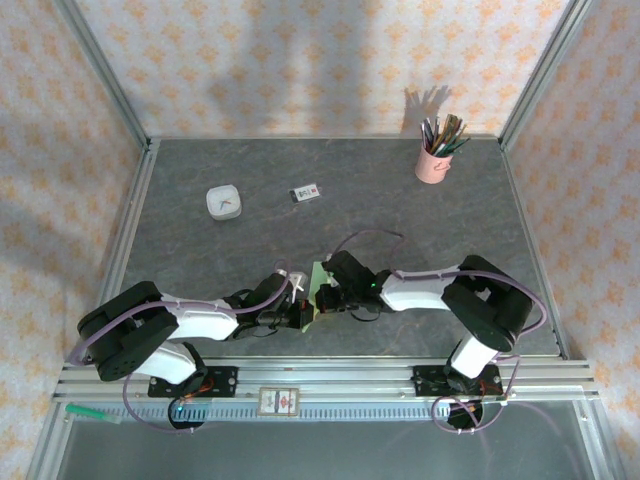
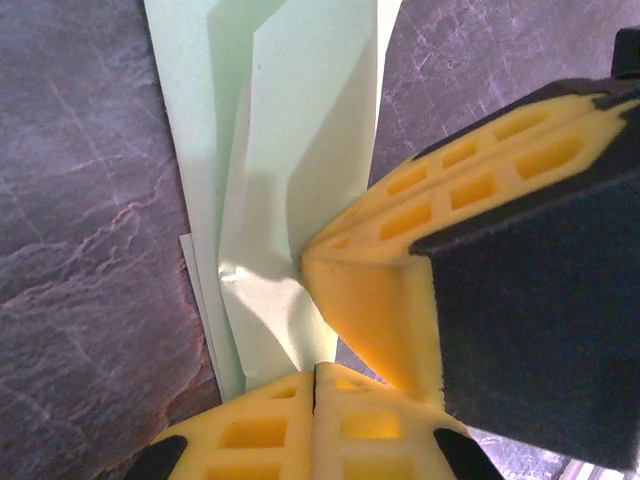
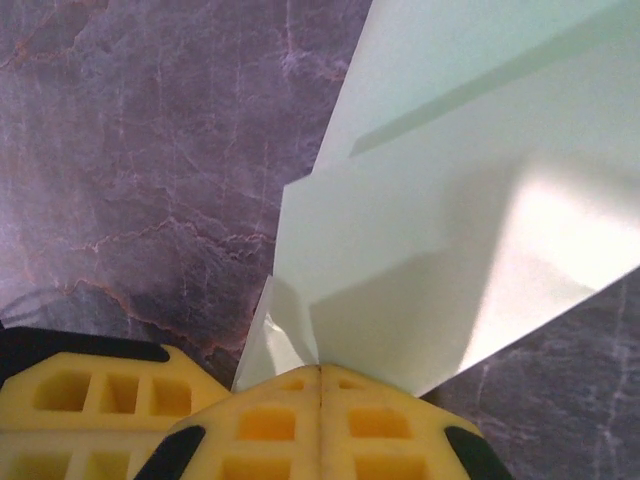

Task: Fold a paper plane with a square sheet of paper (pick it up from the middle)
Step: Perform the fifth fold on the wing at the bottom-center of the table.

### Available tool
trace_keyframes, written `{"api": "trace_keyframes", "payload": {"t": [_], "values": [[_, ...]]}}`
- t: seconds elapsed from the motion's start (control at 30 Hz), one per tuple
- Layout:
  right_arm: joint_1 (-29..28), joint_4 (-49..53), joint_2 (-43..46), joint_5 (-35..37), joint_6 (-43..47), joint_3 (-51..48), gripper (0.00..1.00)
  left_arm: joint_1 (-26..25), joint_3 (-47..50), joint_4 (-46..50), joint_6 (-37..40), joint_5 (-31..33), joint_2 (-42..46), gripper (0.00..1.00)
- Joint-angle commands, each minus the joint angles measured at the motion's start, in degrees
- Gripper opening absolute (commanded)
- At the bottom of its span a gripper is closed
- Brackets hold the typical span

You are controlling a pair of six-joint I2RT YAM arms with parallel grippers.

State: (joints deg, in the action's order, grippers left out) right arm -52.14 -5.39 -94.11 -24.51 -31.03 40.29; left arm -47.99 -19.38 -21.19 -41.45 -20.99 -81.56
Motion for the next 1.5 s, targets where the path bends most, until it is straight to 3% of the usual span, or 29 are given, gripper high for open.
{"api": "trace_keyframes", "payload": {"t": [0.0,1.47], "values": [[2.1,1.6,-1.2,3.8,1.7,1.3,0.02,0.4,2.4,13.8,2.0,5.3,-3.8,0.0],[14.9,6.8,-7.8,3.0,8.2,9.9,0.01,-1.1,1.0,14.8,1.8,6.0,-7.3,0.0]]}}
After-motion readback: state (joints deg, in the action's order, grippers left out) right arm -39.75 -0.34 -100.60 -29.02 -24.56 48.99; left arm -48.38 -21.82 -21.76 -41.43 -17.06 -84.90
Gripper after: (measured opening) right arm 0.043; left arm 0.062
